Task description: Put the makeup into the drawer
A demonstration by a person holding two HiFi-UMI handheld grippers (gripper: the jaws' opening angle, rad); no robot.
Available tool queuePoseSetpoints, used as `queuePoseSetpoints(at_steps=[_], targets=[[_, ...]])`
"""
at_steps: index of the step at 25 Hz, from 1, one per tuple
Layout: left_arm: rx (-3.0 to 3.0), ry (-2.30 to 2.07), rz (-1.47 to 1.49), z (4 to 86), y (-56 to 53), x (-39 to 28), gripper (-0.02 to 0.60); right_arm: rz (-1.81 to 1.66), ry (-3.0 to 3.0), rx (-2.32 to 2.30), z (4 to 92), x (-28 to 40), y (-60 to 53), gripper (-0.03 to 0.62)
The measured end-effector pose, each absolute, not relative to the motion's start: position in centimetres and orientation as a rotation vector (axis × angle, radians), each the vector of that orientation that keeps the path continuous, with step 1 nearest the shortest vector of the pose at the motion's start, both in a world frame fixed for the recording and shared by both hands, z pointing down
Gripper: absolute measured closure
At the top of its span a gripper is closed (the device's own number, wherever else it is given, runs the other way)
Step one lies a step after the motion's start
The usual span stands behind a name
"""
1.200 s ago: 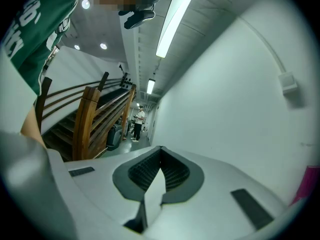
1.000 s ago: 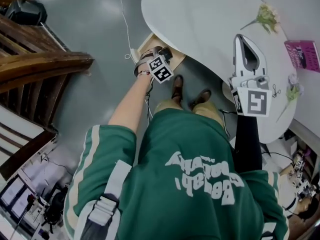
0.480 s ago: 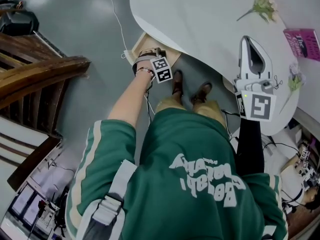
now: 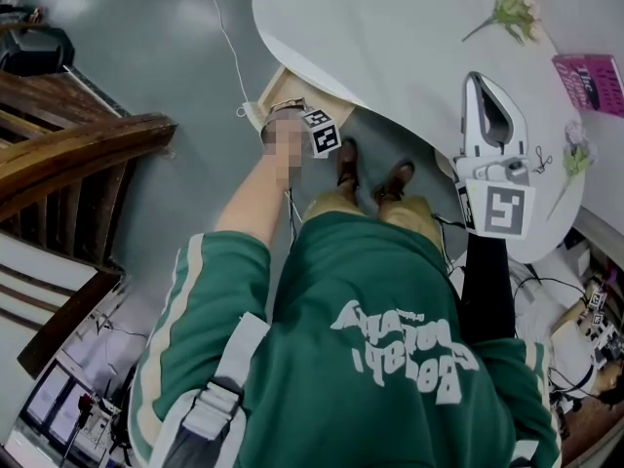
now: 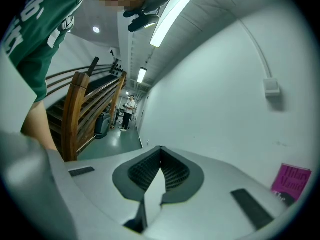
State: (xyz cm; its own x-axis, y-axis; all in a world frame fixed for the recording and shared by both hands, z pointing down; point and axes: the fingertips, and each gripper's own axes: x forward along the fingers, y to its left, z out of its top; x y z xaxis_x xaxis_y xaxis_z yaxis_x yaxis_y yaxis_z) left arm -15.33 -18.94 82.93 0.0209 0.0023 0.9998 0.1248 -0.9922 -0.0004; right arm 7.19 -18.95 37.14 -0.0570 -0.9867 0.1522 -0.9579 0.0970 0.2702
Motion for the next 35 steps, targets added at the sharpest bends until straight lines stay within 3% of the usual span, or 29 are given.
queuePoseSetpoints(at_steps=[17,24,35], targets=[[-2.327,0.011,-1.988,78.9,-20.6,-15.6,0.232,-0.156,-2.110,1.878,37.3,6.5,-20.1,0.585],[-2.495,0.412,-1.668,68.4,-24.0,-16.1,0.232,-0.204,-2.207,1.870,35.8,4.1,-21.7,0.585],[-2.773,0.981,-0.874,48.8,-28.7,-13.3,0.232,-0.290,-2.280,1.824,33.6,2.5,-23.3,0.585]])
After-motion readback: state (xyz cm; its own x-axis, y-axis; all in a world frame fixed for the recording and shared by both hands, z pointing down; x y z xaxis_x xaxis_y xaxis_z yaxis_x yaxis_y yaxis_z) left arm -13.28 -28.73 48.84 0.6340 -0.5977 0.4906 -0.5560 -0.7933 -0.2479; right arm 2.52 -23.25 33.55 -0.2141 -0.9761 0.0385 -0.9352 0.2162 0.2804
